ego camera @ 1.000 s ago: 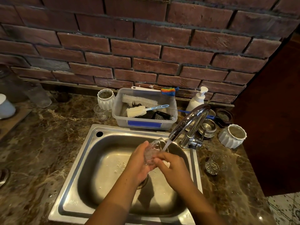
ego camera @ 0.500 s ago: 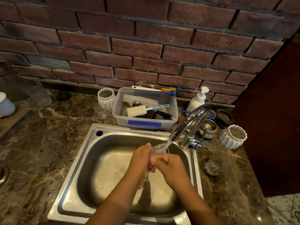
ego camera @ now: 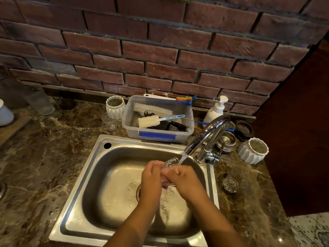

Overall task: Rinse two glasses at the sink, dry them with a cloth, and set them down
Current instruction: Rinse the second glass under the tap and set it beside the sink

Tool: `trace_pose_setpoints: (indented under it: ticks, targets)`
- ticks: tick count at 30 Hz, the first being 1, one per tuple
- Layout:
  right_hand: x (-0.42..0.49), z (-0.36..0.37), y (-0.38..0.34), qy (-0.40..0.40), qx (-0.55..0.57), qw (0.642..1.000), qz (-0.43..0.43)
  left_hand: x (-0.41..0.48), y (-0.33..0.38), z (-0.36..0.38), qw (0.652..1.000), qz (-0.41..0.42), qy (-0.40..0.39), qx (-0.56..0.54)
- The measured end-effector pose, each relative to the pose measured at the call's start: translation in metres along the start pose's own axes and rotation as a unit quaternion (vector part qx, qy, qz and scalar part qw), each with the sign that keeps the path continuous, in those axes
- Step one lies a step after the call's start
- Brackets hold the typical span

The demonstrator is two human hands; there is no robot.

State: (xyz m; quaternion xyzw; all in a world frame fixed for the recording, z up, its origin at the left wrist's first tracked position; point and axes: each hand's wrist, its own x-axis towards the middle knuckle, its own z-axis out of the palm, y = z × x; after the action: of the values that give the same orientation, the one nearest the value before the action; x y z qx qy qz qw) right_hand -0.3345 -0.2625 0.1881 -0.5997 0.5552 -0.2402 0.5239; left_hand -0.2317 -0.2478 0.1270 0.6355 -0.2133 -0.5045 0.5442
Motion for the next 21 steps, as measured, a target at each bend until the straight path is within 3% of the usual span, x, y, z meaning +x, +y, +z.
trace_pose_setpoints:
  ticks: [2, 4, 6, 8, 10, 12, 14, 15, 17, 19, 21]
  targets:
    - [0.0, 0.004, 0.0, -0.006, 0.027, 0.999, -0.016, 0.002, 0.0, -0.002, 1.0, 0.026, -0.01, 0.015]
    - [-0.001, -0.001, 0.002, -0.04, -0.078, 0.994, -0.071, 0.008, 0.01, -0.009, 0.992, -0.105, -0.058, -0.034]
    - [-0.002, -0.009, 0.004, -0.088, -0.208, 0.966, -0.123, 0.013, 0.022, -0.018, 0.944, -0.276, -0.143, -0.115]
    - [-0.003, -0.013, 0.006, -0.11, -0.254, 0.95, -0.146, 0.015, 0.027, -0.021, 0.914, -0.326, -0.187, -0.156]
    - [-0.004, -0.009, 0.002, -0.072, -0.206, 0.966, -0.142, 0.015, 0.023, -0.013, 0.948, -0.255, -0.14, -0.131]
    - [-0.004, 0.0, -0.001, -0.016, -0.052, 0.996, -0.072, 0.008, 0.018, -0.004, 0.994, -0.091, -0.051, -0.037]
    - [-0.002, 0.006, -0.003, 0.014, 0.059, 0.998, -0.007, 0.003, 0.014, 0.002, 0.999, 0.015, -0.018, 0.036]
    - [-0.001, 0.005, -0.003, 0.01, 0.053, 0.998, -0.013, 0.003, 0.013, 0.002, 0.999, 0.008, -0.018, 0.034]
    - [-0.002, -0.003, 0.0, -0.035, -0.038, 0.996, -0.067, 0.008, 0.018, -0.003, 0.992, -0.112, -0.051, -0.023]
    - [-0.003, -0.013, 0.003, -0.09, -0.177, 0.973, -0.12, 0.012, 0.027, -0.011, 0.956, -0.26, -0.121, -0.068]
    - [-0.002, -0.02, 0.005, -0.118, -0.232, 0.955, -0.142, 0.015, 0.028, -0.013, 0.939, -0.299, -0.151, -0.08]
